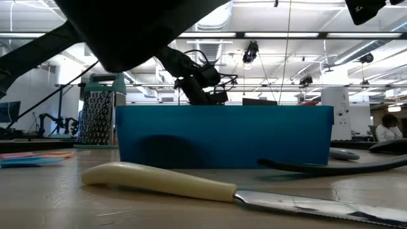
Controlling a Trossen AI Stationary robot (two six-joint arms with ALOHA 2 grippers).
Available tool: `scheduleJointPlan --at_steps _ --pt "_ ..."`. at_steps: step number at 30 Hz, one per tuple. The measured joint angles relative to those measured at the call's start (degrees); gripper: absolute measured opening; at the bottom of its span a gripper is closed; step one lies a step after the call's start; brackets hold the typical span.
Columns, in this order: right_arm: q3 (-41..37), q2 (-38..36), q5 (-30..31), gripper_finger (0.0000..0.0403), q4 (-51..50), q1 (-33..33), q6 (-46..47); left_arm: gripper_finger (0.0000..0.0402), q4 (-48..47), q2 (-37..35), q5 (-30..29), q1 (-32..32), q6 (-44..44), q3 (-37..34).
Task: Pick & Place Kitchen Items
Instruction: Put the yellow spatula into the yellow bin, then put the black spoon into the blue bin
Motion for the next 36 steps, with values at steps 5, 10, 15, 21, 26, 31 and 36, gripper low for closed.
scheduleJointPlan --at_steps 5,10,15,21,26,31,36 --pt "0.0 0.0 0.0 0.0008 0.0 0.0 0.0 0.0094 0.0 0.0 0.0 0.0 -0.4 0.0" --pt "0.0 0.0 0.0 0.0008 0.0 0.0 0.0 0.0126 0.1 0.0 0.0 0.0 -0.9 0.0" --pt "0.0 0.0 0.0 0.0008 0.0 0.0 0.0 0.0204 0.1 0.0 0.0 -0.2 -0.8 0.0" --pt "0.0 0.0 0.0 0.0008 0.0 0.0 0.0 0.0228 0.1 -0.1 0.0 -0.4 -0.4 0.0" --pt "0.0 0.0 0.0 0.0008 0.0 0.0 0.0 0.0230 -0.6 -1.8 0.0 -0.6 -0.8 0.5" --pt "0.0 0.0 0.0 0.0008 0.0 0.0 0.0 0.0229 -3.1 -6.0 0.2 -1.6 -3.1 1.0" --pt "0.0 0.0 0.0 0.0008 0.0 0.0 0.0 0.0220 -6.4 -11.8 0.1 -3.7 -3.9 0.2"
